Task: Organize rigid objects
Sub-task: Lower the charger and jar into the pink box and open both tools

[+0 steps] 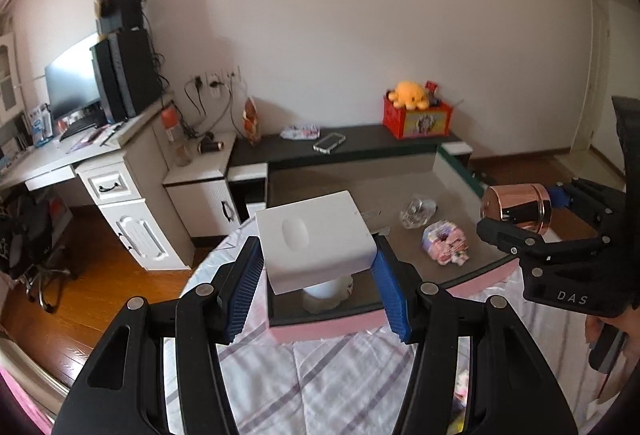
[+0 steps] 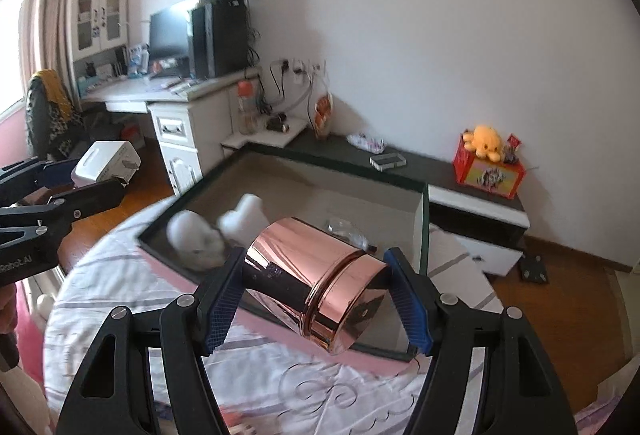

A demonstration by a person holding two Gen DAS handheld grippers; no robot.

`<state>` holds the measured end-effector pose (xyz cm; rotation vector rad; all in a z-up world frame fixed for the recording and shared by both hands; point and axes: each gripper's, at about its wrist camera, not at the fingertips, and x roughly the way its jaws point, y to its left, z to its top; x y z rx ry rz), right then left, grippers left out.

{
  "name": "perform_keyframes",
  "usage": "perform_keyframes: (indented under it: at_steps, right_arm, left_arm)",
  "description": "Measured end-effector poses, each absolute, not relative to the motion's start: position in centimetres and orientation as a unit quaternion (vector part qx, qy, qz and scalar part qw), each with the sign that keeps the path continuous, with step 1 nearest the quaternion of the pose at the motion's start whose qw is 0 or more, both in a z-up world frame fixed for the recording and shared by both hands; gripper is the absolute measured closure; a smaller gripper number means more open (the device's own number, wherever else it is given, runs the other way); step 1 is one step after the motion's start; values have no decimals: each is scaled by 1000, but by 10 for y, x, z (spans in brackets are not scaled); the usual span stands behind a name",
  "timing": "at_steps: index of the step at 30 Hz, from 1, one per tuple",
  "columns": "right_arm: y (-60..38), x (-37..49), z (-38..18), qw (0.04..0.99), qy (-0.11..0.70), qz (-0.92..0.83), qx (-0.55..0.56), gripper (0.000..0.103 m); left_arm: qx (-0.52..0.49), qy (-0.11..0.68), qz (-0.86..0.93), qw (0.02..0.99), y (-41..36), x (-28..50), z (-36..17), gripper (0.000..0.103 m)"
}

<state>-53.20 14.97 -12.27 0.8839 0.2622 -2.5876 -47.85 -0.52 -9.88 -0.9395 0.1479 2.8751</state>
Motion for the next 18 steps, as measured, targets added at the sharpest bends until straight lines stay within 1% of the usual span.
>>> perform_keyframes:
  at_steps: [3, 10, 12, 13, 15, 17, 18]
  right_arm:
    - [148, -548, -138, 202, 92, -915, 336, 33]
    - [134, -561, -160, 227, 92, -900, 360, 33]
    - [133, -563, -164, 235, 90, -895, 368, 33]
    - [133, -563, -166, 236, 94, -894, 370, 32]
    - [133, -561, -166, 231, 95, -895, 370, 32]
    - [140, -554, -159, 233, 80, -900, 359, 29]
    - [142, -552, -155, 232, 74, -904, 351, 23]
  left_arm:
    - [-330, 45, 940, 68, 3, -497, -115, 51]
    - [-356, 58, 930, 73, 16, -512, -140, 51]
    - [-355, 53, 930, 73, 15, -508, -143, 49]
    - [-354, 50, 931, 72, 14, -505, -143, 46]
    - [-342, 47, 936, 63, 9, -498, -141, 26]
    - [-324, 40, 944, 46, 2, -484, -134, 18]
    - [-318, 38, 946, 43, -1, -479, -131, 15]
